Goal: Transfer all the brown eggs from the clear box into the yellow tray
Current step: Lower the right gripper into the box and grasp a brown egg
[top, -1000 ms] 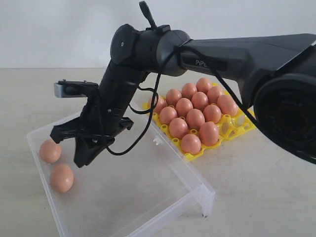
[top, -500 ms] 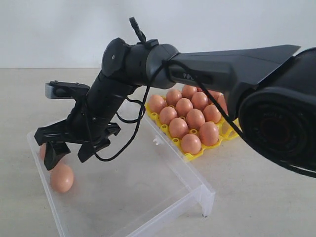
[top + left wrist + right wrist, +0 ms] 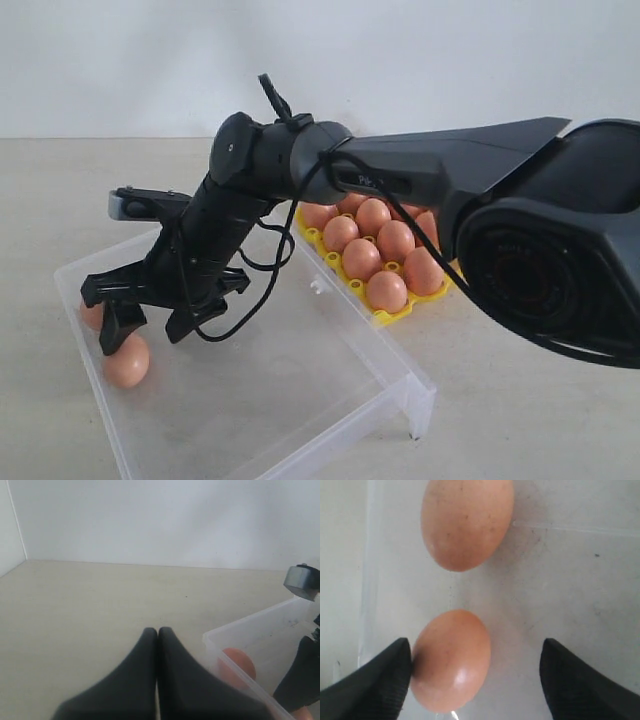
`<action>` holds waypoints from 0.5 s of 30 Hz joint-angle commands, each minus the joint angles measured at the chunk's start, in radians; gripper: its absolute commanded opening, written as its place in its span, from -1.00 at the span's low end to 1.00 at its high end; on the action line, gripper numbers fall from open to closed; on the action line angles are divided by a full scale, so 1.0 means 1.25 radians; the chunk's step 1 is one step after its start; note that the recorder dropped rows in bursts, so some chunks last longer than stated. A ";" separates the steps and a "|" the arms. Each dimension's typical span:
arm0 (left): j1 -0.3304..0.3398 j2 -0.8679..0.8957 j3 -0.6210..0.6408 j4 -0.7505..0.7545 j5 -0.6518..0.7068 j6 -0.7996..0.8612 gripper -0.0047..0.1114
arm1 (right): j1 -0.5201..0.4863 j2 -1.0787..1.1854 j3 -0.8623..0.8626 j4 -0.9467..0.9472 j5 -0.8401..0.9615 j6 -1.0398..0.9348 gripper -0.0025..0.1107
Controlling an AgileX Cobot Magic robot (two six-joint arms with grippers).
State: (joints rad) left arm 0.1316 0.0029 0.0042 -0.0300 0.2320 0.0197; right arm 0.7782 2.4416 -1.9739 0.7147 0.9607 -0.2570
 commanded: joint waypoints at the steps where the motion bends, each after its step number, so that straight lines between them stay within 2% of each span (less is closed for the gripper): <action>1: -0.003 -0.002 -0.003 -0.004 0.000 0.000 -0.99 | 0.000 0.020 -0.003 -0.006 -0.021 0.006 0.25; 15: -0.003 -0.002 -0.003 -0.004 0.000 0.000 -0.99 | 0.000 0.029 -0.003 -0.016 0.098 -0.006 0.25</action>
State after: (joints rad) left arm 0.1316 0.0029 0.0042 -0.0300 0.2320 0.0197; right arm 0.7782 2.4552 -1.9819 0.7419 1.0427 -0.2537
